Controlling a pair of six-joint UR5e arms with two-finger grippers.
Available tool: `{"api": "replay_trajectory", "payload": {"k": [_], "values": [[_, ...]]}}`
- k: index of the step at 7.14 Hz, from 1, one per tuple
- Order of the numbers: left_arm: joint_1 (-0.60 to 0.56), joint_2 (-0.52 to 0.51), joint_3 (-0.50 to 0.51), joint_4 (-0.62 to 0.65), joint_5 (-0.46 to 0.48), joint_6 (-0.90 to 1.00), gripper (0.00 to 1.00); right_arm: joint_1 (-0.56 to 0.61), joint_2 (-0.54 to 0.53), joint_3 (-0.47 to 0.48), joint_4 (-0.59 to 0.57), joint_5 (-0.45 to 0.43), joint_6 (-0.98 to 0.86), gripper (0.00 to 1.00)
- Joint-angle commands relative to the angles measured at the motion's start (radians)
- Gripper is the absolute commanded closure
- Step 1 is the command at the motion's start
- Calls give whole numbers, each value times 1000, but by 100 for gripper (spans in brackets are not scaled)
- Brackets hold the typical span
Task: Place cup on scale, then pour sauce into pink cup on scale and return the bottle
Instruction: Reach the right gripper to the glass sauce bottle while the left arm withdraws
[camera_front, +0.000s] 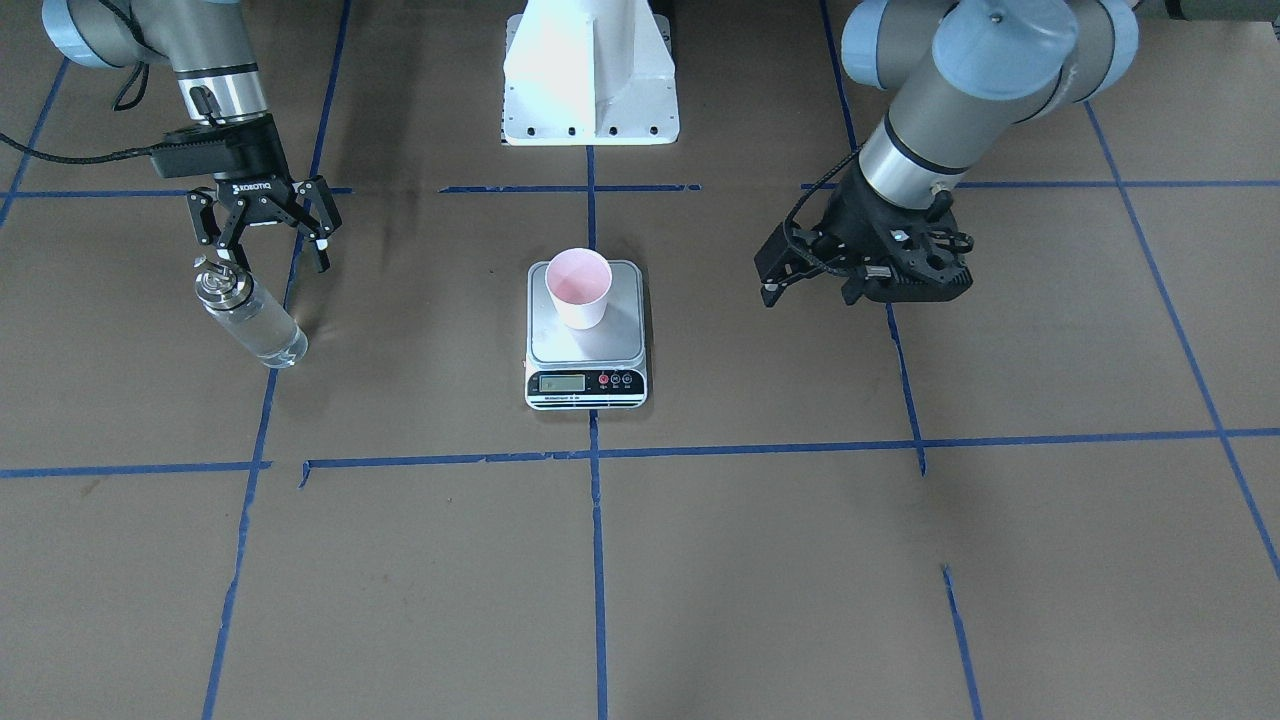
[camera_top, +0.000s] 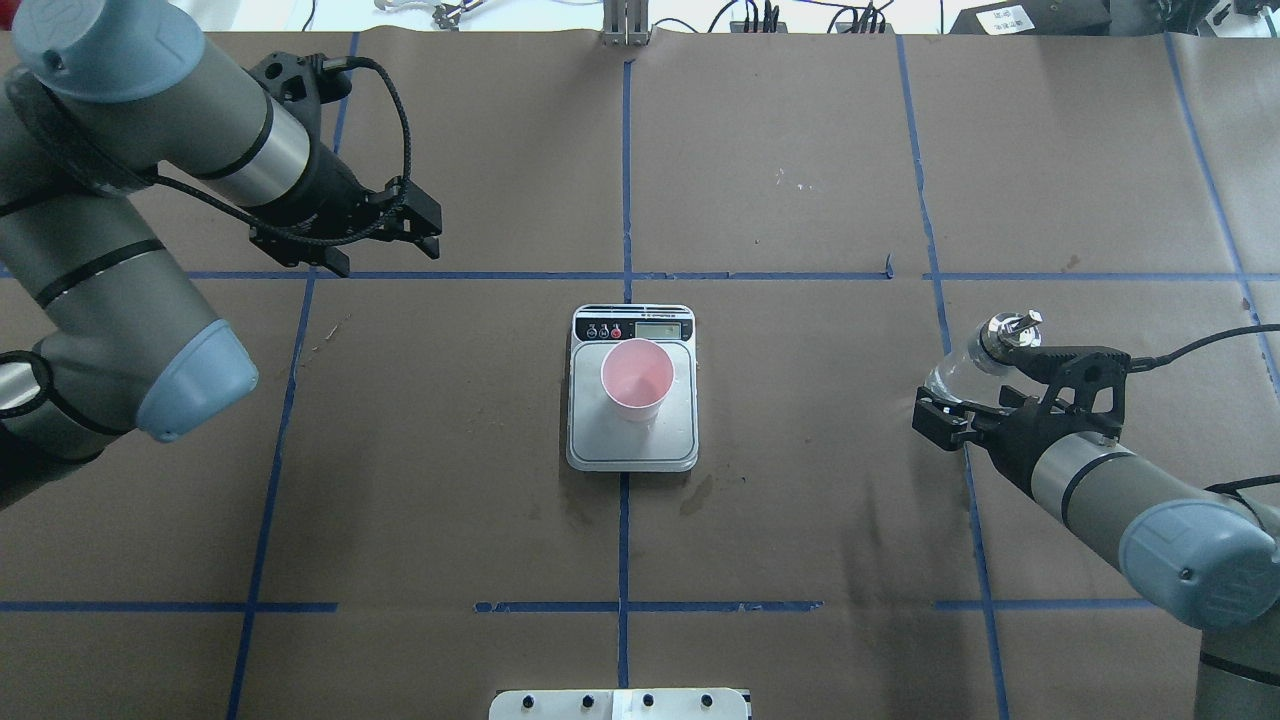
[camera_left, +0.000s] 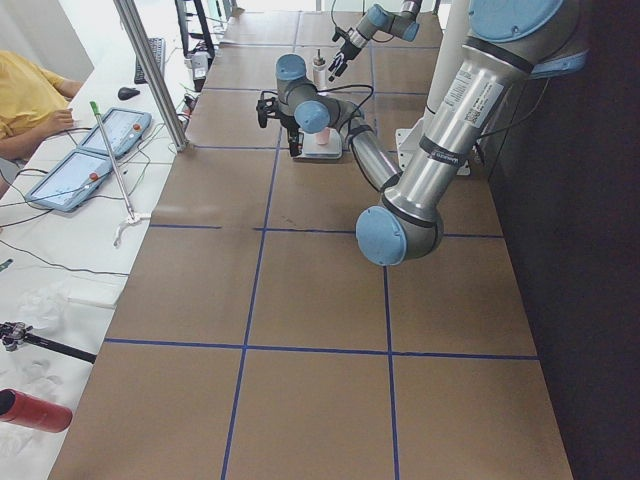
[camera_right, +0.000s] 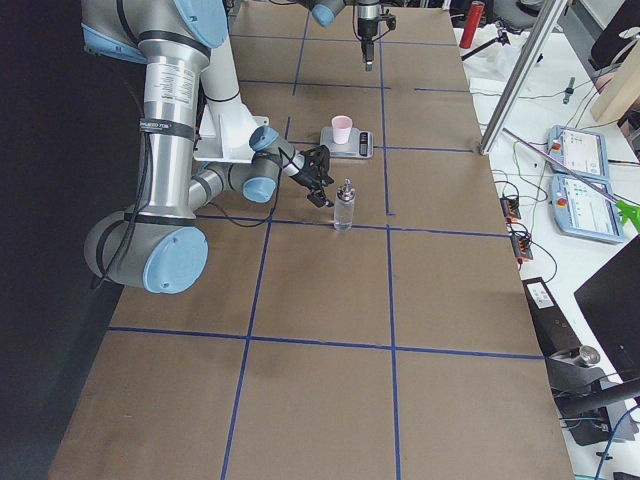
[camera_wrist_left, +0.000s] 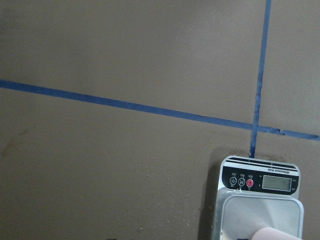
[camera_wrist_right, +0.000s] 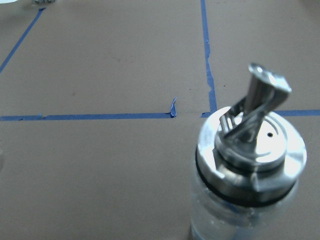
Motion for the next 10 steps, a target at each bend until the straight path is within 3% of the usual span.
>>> {"api": "replay_trajectory", "payload": {"k": [1,4,6,8,10], "values": [[-54,82,-6,0,36,167,0,-42,-7,-29,0,-160,11,1],[-56,102,-12,1,80,175,0,-108,-7,-82,2,-366,12,1],[-56,128,-12,3,110,232,0,-128,-5,-116,26,-426,34,1],[-56,128,-12,5,122,232,0,-129,5,-208,176,-442,45,1],[-56,128,-18,6,128,231,0,-135,13,-239,184,-498,43,3]]}}
